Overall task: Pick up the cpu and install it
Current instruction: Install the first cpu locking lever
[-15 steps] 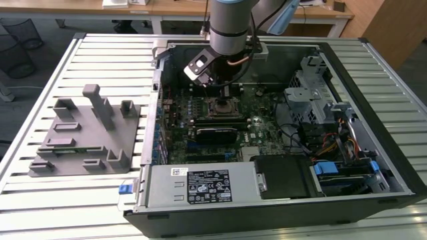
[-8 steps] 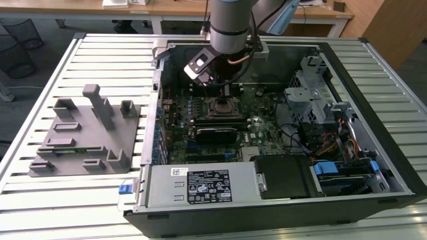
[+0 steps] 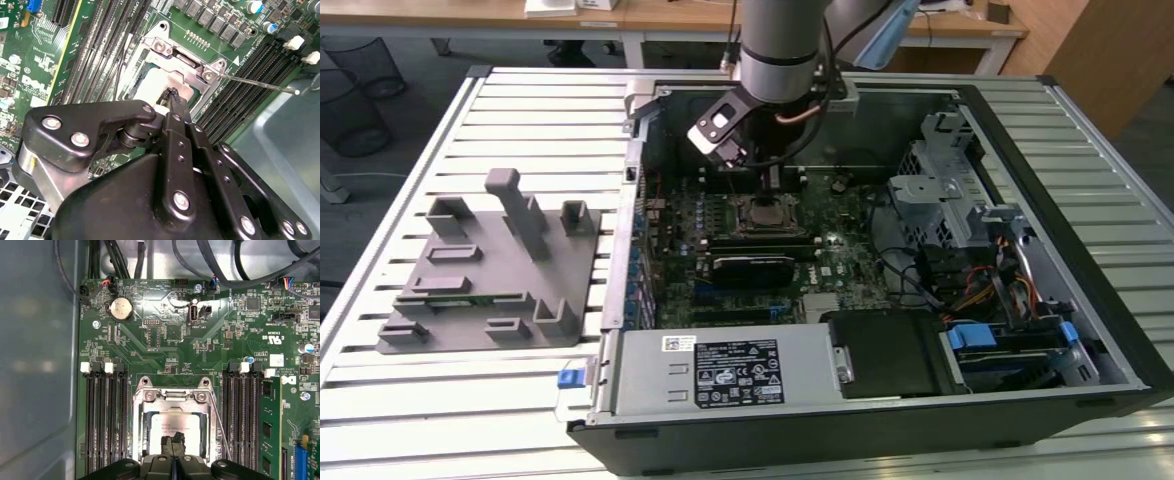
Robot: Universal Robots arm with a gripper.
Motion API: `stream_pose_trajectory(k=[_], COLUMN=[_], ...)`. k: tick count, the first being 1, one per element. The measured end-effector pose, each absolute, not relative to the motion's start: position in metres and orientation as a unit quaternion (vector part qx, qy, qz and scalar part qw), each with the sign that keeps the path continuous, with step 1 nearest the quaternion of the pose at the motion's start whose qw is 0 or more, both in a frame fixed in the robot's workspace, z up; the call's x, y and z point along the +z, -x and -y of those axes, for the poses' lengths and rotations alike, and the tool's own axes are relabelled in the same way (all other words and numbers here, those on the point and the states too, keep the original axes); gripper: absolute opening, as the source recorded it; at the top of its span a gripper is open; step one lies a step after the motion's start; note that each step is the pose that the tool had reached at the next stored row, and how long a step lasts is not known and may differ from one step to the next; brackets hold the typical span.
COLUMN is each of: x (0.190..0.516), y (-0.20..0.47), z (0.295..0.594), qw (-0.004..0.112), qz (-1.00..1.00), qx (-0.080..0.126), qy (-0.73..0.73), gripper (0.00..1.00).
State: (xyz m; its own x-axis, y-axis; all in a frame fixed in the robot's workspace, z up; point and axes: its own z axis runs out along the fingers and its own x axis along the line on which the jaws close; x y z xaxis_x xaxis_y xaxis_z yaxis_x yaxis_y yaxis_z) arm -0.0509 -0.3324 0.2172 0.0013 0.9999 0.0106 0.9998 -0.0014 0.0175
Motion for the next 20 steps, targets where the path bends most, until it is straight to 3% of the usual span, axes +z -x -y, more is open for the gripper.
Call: stream_pose_trajectory(k=[20], x=[0.243], y=[0.051], z=[0.332], qw=[0.002], qz=[-0.707], qx=[0.01], qy=[-0.707], gripper=[0.11])
